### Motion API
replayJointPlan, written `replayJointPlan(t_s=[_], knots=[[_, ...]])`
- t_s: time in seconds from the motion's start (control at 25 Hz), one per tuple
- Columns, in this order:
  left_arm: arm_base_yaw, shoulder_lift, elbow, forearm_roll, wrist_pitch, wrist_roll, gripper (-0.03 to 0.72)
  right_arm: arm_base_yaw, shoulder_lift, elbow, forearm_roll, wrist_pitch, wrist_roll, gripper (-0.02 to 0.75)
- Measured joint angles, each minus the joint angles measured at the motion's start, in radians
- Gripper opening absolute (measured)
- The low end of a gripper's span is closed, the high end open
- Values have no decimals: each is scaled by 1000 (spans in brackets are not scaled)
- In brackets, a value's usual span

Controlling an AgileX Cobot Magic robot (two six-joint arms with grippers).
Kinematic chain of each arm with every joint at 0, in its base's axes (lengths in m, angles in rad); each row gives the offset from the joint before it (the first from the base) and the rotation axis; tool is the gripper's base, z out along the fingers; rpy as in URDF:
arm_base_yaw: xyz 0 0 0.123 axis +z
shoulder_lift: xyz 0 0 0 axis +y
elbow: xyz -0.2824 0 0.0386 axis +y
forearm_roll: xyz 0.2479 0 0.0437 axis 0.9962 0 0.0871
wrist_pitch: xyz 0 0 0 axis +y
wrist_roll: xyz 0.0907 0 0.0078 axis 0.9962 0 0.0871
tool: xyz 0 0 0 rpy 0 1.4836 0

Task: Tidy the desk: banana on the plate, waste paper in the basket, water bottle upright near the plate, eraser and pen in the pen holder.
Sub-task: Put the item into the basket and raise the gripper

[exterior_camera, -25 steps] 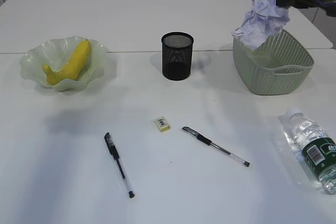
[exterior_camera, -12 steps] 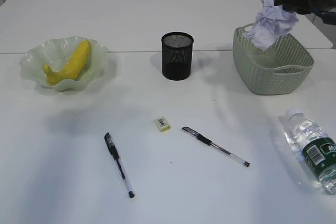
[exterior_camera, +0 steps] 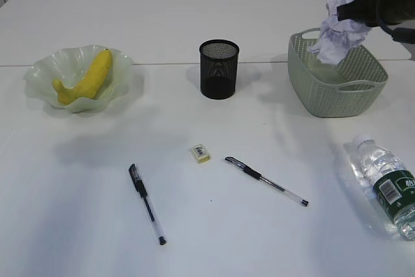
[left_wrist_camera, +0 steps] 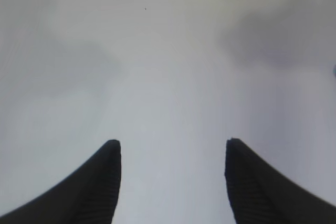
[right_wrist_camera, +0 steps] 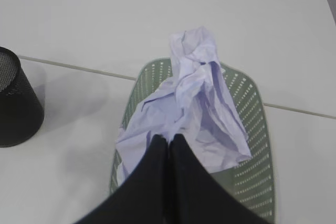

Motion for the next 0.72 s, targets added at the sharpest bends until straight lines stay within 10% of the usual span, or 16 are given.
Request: replayJointPlan(t_s=[0.72], knots=[[0,0,0,0,20,0,445,-26,83,-2,0,-119,0,-9]])
